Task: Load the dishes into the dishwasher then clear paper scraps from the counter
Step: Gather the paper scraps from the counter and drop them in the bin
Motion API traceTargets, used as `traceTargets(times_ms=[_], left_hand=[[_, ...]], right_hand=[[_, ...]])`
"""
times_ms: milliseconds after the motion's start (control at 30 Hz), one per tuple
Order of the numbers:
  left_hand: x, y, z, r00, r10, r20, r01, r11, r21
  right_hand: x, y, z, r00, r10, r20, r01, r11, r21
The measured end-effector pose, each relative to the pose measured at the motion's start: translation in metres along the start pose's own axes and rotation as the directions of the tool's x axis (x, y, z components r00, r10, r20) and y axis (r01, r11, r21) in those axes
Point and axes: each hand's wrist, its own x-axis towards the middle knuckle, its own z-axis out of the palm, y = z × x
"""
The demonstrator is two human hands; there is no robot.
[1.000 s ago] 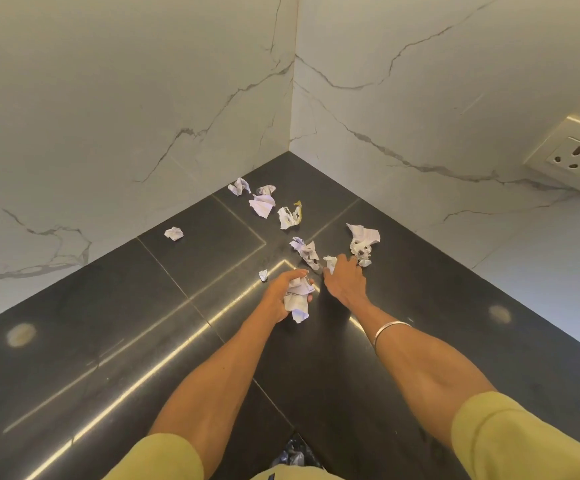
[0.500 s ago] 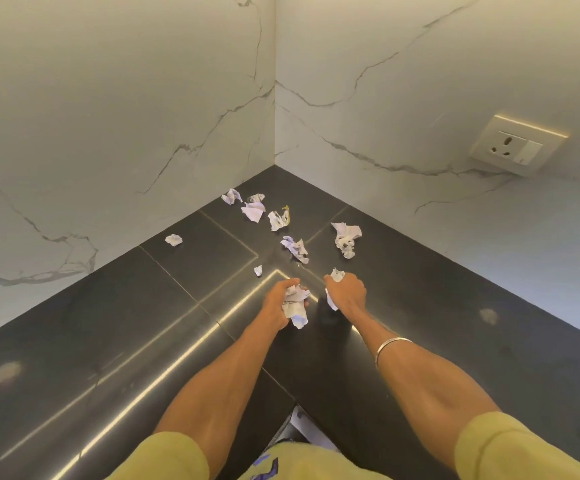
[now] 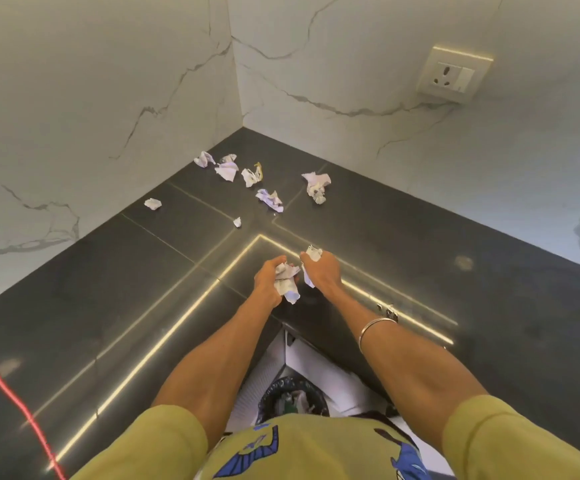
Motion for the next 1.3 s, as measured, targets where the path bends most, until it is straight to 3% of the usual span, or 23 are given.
traceTargets(times_ms=[133, 467, 667, 900, 1300], left_hand=[[0.003, -0.033, -0.009, 1.000, 0.018, -0.016, -0.019, 0.998, -0.065], [-0.086, -0.093, -0.014, 0.988, 0.071, -0.139, -0.106, 0.959, -0.264], [-0.133, -0.142, -0.018, 0.989, 0.006, -0.145, -0.048, 0.957, -0.287], [-0.152, -0.173, -0.031, 0.980, -0.066, -0.188, 0.025, 0.977, -0.211], [-0.143, -0.194, -0.073, 0.967, -0.112, -0.227, 0.103, 0.993, -0.055]], right_hand=[[-0.022, 0.025, 0.000, 0.998, -0.014, 0.053, 0.013, 1.000, 0.014], [-0.081, 0.064, -0.016, 0.987, -0.062, 0.149, 0.066, 0.997, -0.027], [-0.125, 0.086, -0.022, 0.984, -0.048, 0.174, 0.051, 0.999, -0.010], [-0.149, 0.112, -0.024, 0.958, 0.038, 0.283, -0.021, 0.998, -0.063], [-0.187, 0.120, -0.010, 0.933, 0.150, 0.327, -0.177, 0.983, 0.055]])
